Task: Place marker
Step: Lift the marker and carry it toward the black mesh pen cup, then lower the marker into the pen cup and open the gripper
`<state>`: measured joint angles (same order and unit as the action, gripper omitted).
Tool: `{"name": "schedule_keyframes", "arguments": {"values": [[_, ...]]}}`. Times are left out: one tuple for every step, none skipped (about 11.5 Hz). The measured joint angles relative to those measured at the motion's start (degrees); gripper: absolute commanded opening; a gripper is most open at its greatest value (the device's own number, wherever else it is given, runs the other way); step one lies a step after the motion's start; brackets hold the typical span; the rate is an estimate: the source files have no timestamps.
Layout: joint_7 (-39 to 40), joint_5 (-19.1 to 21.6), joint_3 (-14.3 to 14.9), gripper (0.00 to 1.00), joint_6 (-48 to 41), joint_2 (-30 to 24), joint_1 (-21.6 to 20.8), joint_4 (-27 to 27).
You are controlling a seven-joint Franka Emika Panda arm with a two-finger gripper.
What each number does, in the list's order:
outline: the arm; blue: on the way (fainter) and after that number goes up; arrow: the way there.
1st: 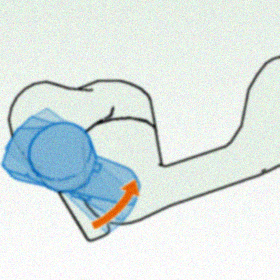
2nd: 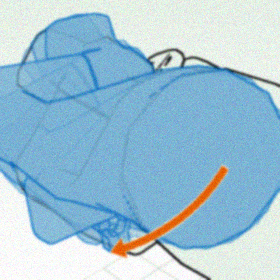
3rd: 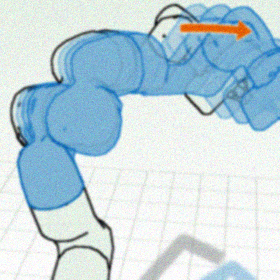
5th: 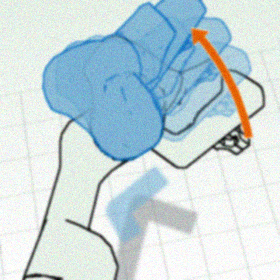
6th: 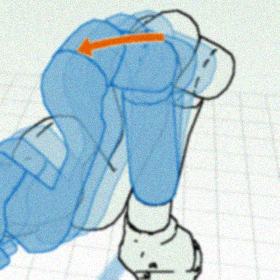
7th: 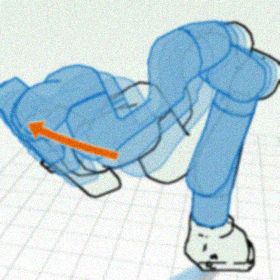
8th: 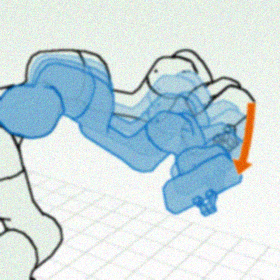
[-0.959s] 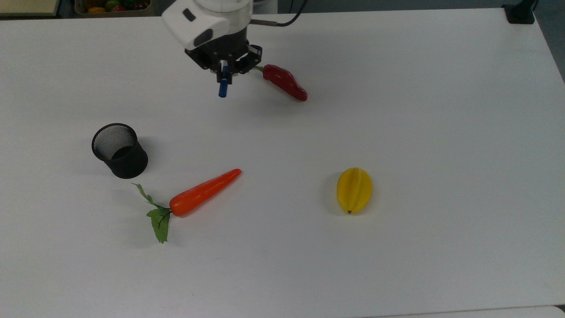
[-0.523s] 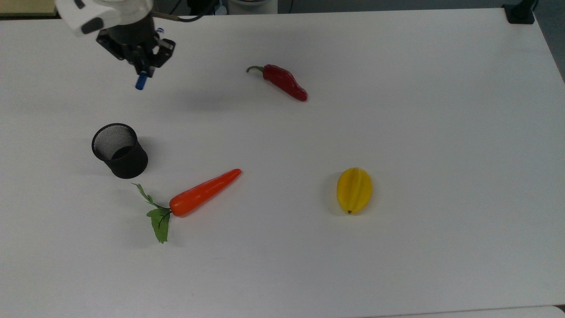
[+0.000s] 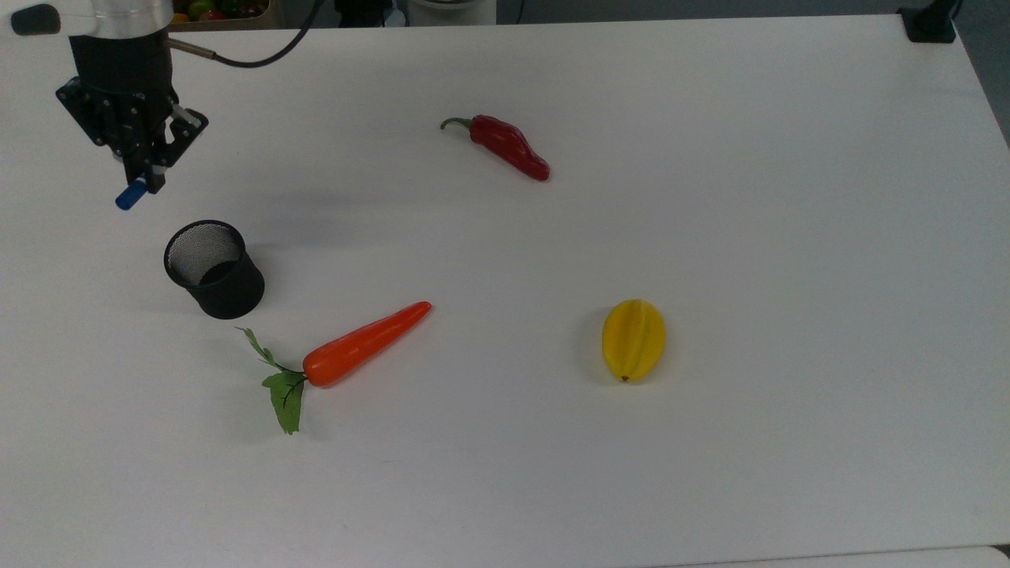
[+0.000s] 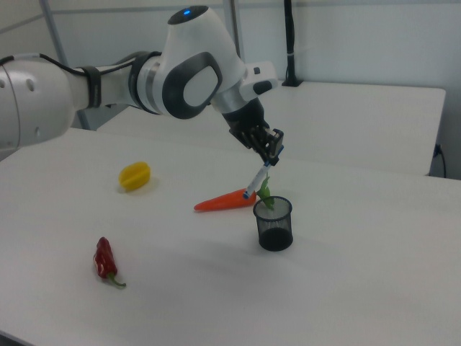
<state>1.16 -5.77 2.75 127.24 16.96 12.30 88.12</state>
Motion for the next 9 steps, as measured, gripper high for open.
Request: {"name": "schedule_keyframes", "arguments": {"values": [[-2.0,0.0,0.0,0.14,3.4,0.9,0.2,0.1],[-3.2,0.0,0.0,0.14,5.5,1.5,0.3,0.1],[-4.5,0.0,0.0,0.14,8.3,2.4,0.4,0.3],[-5.4,0.0,0.0,0.15,11.2,3.3,0.4,0.5],[-6.0,0.0,0.0,0.15,14.3,4.4,0.4,0.8],[-6.2,0.0,0.0,0.16,17.6,5.7,0.3,1.3],[-6.2,0.0,0.0,0.18,20.3,7.0,0.3,1.8],[-6.2,0.0,-0.1,0.18,22.1,8.4,0.1,2.4],[-6.2,0.0,-0.2,0.18,23.1,9.6,0.0,2.7]]}}
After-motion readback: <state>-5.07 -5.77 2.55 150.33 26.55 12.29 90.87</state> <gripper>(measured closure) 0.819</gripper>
